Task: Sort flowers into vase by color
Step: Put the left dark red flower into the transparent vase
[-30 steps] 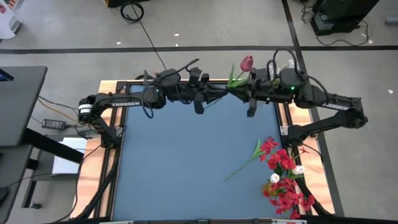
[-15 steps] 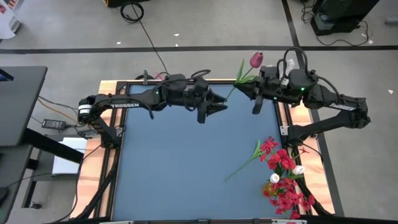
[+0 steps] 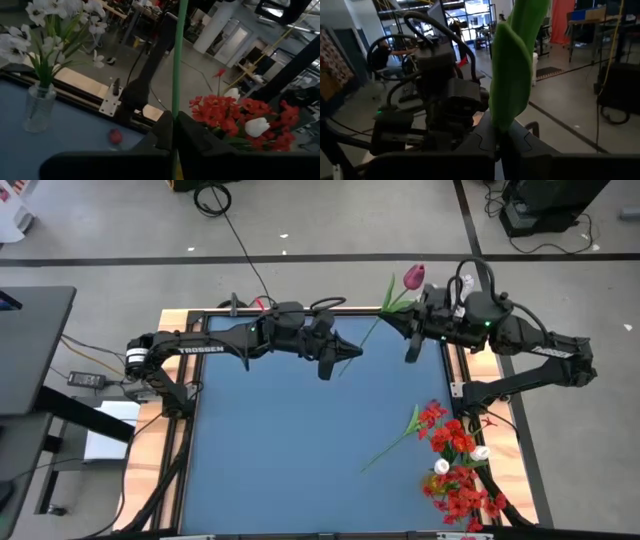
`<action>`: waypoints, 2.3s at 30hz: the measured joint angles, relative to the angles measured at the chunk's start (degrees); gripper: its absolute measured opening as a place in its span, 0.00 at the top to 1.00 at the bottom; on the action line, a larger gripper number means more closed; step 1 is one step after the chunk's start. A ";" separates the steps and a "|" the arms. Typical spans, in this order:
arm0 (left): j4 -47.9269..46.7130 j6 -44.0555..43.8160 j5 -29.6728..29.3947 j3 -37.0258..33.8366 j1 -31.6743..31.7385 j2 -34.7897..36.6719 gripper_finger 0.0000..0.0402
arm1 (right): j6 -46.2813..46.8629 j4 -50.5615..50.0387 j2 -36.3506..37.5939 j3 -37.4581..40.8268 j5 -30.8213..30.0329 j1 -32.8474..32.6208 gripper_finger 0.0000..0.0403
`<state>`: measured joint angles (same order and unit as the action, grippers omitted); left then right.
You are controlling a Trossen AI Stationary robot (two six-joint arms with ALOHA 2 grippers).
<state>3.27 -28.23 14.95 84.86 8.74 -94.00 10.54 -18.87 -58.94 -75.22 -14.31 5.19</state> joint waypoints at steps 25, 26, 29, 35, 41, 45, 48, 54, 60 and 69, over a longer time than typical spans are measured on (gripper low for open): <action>-7.34 -0.97 -5.45 -0.02 2.70 -0.04 0.59 | 5.82 -38.34 13.27 -0.02 -11.14 -2.02 0.98; -7.32 -0.97 -5.74 -0.02 2.72 -0.04 0.58 | 5.29 -38.77 13.25 0.09 -13.15 -1.86 0.98; -7.34 -0.99 -6.45 -0.02 2.72 -0.04 0.58 | 4.49 -38.71 12.62 2.22 -16.09 -0.69 0.98; -7.50 -0.99 -6.79 -0.02 2.72 -0.04 0.58 | 5.82 -38.76 11.80 6.22 -19.39 3.42 0.98; -9.24 -0.97 -6.81 -0.02 2.72 -0.04 0.58 | 6.32 -37.94 12.90 6.67 -20.75 7.70 0.98; -9.66 -0.66 -6.81 -0.02 2.72 -0.04 0.58 | 6.19 -37.27 13.57 6.67 -21.03 11.13 0.98; -9.64 0.77 -7.53 -0.02 2.72 -0.04 0.58 | 5.84 -37.24 13.57 6.67 -20.85 12.95 0.98; -9.70 1.50 -7.60 -0.02 3.47 -0.04 0.58 | 6.08 -34.65 13.54 9.56 -19.89 15.24 0.98; -11.36 2.10 -7.57 -0.02 4.01 -0.04 0.58 | 8.90 -32.03 13.57 12.65 -21.94 15.69 0.98; -12.11 3.45 -7.35 -0.02 4.31 -0.02 0.58 | 9.81 -29.34 16.28 12.70 -21.48 15.69 0.98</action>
<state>-8.84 -24.78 7.60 84.84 13.05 -94.02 20.35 -48.21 -42.66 -62.52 -35.79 20.88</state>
